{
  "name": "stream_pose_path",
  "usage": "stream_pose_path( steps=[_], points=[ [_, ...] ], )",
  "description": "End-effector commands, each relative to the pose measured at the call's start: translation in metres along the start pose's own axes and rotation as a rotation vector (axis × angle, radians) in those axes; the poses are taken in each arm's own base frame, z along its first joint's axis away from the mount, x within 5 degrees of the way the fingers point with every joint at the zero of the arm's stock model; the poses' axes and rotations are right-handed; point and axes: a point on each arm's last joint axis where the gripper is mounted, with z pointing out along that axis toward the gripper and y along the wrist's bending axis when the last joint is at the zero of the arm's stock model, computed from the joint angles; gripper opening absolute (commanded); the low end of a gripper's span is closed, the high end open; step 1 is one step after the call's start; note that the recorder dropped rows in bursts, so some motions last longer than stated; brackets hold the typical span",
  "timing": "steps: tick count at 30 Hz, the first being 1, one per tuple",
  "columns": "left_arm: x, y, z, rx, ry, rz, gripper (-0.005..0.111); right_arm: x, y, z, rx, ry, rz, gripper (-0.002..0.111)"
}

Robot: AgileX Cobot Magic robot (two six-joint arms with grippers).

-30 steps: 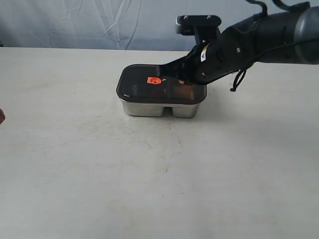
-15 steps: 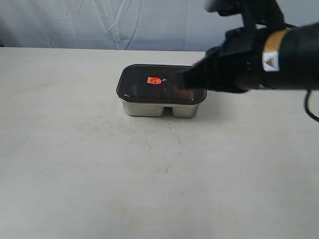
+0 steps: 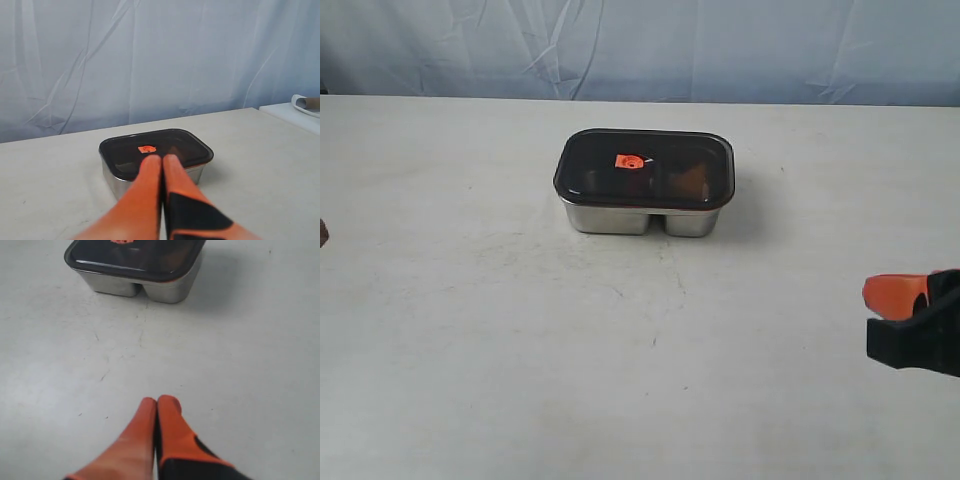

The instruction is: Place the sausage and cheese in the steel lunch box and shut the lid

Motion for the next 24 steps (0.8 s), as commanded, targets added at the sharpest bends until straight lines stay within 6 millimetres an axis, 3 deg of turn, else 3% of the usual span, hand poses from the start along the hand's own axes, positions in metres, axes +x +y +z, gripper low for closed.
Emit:
stream_pose_path(
  steps=[1,9,11,13,17,24],
  points=[
    [0.001,-0.001,-0.001,0.018,0.002,0.003,0.000,0.002,0.001,-0.001,-0.022,-0.004,0.030,-0.001],
    [-0.003,0.002,-0.008,-0.030,-0.057,0.066,0.000,0.002,0.001,-0.001,-0.023,-0.005,0.030,-0.001],
    [0.007,0.002,-0.015,-0.044,-0.092,0.036,0.000,0.001,0.001,-0.001,-0.022,-0.007,0.026,-0.001],
    [0.037,0.002,-0.018,-0.022,-0.076,0.003,0.000,0.001,0.001,-0.001,-0.022,-0.007,0.026,-0.001],
    [0.039,-0.011,-0.020,0.067,-0.100,0.038,0.000,0.002,0.001,-0.001,-0.019,0.000,0.030,-0.001],
    [0.040,-0.014,-0.020,0.091,-0.093,0.060,0.000,0.002,0.001,-0.001,-0.021,-0.002,0.030,-0.001]
  ],
)
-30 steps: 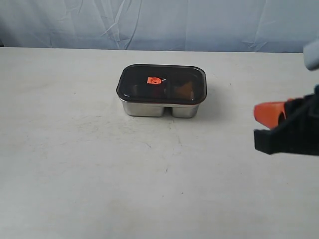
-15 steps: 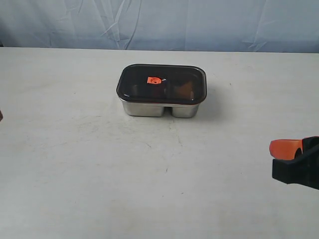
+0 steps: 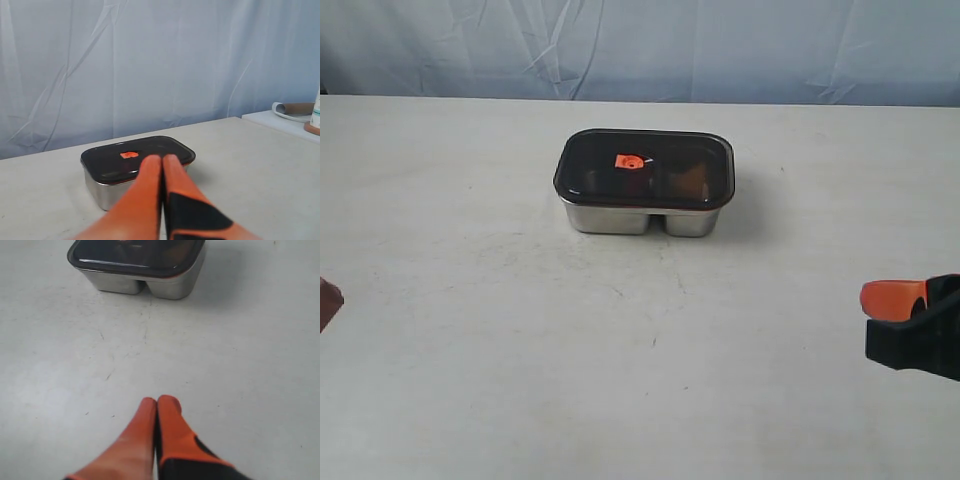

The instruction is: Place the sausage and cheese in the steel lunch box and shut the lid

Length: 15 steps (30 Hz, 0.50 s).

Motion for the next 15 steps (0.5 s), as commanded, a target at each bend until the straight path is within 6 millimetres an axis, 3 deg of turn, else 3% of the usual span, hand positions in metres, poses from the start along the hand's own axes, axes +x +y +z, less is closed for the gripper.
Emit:
stream_pose_path(
  steps=[1,11,15],
  points=[
    [0.0019,-0.0015,-0.0002,0.016,0.004,0.004,0.000,0.0001,0.0003,-0.0010,-0.009,-0.010,-0.003,-0.001],
    [0.0027,-0.0015,-0.0002,0.016,0.013,0.020,0.000,0.0001,0.0003,-0.0010,-0.009,-0.010,-0.003,-0.001],
    [0.0027,-0.0015,-0.0002,0.016,0.013,0.020,0.000,0.0006,-0.0037,-0.0101,-0.025,-0.074,0.017,-0.001]
  ],
)
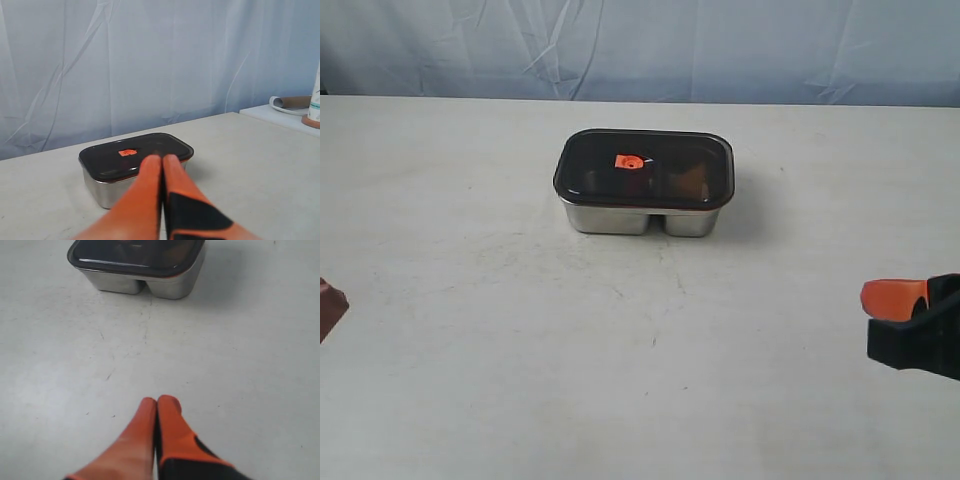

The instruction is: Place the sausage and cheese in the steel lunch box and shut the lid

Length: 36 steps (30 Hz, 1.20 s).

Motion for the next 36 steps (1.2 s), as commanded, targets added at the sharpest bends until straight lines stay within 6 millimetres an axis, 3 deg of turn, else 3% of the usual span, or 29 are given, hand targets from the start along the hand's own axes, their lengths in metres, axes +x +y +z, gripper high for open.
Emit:
stream_pose_path(
  steps=[1,5,10,15,22,36],
  points=[
    [0.002,0.000,0.000,0.003,0.001,0.000,0.000,0.000,-0.006,-0.011,-0.016,-0.090,0.029,-0.001],
    [0.002,0.000,0.000,0.002,0.010,0.019,0.000,0.008,-0.023,-0.033,0.009,-0.267,0.130,-0.001],
    [0.014,0.011,-0.002,-0.113,0.143,0.065,0.000,0.040,-0.043,-0.042,0.095,-0.415,0.259,-0.001],
    [0.011,0.035,-0.008,-0.390,0.109,0.020,0.000,0.063,-0.052,-0.039,0.177,-0.496,0.245,-0.001],
    [0.011,0.039,-0.009,-0.432,0.130,0.117,0.000,0.086,-0.065,-0.017,0.260,-0.531,0.293,-0.001],
    [0.020,0.045,-0.014,-0.519,0.206,-0.020,0.000,0.084,-0.064,-0.017,0.237,-0.563,0.325,-0.001]
  ],
)
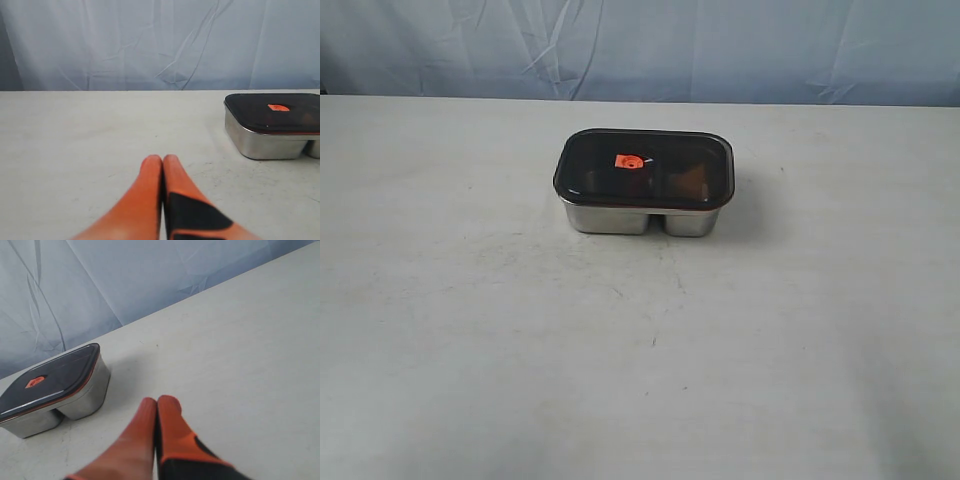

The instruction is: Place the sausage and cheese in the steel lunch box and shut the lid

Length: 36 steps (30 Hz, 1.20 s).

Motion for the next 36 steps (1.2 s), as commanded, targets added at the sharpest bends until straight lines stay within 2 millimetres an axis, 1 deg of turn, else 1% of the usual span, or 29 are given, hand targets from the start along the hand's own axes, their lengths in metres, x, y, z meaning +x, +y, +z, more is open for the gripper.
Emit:
stream_pose_path(
  steps=[1,10,15,21,27,36],
  points=[
    [0.004,0.002,0.000,-0.018,0.027,-0.008,0.000,0.000,0.000,0.000,-0.004,-0.018,-0.008,-0.001],
    [0.004,0.002,0.000,-0.021,0.024,0.010,0.000,0.000,0.000,0.000,-0.004,-0.018,-0.008,-0.001],
    [0.004,0.003,0.000,-0.036,0.027,0.081,0.000,0.000,0.000,0.000,-0.004,-0.018,-0.008,-0.001],
    [0.004,0.009,-0.001,-0.144,0.026,0.061,0.000,0.000,0.000,0.000,-0.004,-0.018,-0.008,-0.001],
    [0.003,0.014,-0.002,-0.244,0.016,0.005,0.000,0.000,0.000,0.000,-0.004,-0.018,-0.008,-0.001],
    [0.003,0.014,-0.002,-0.253,0.013,0.001,0.000,0.000,0.000,0.000,-0.004,-0.018,-0.008,-0.001]
  ],
)
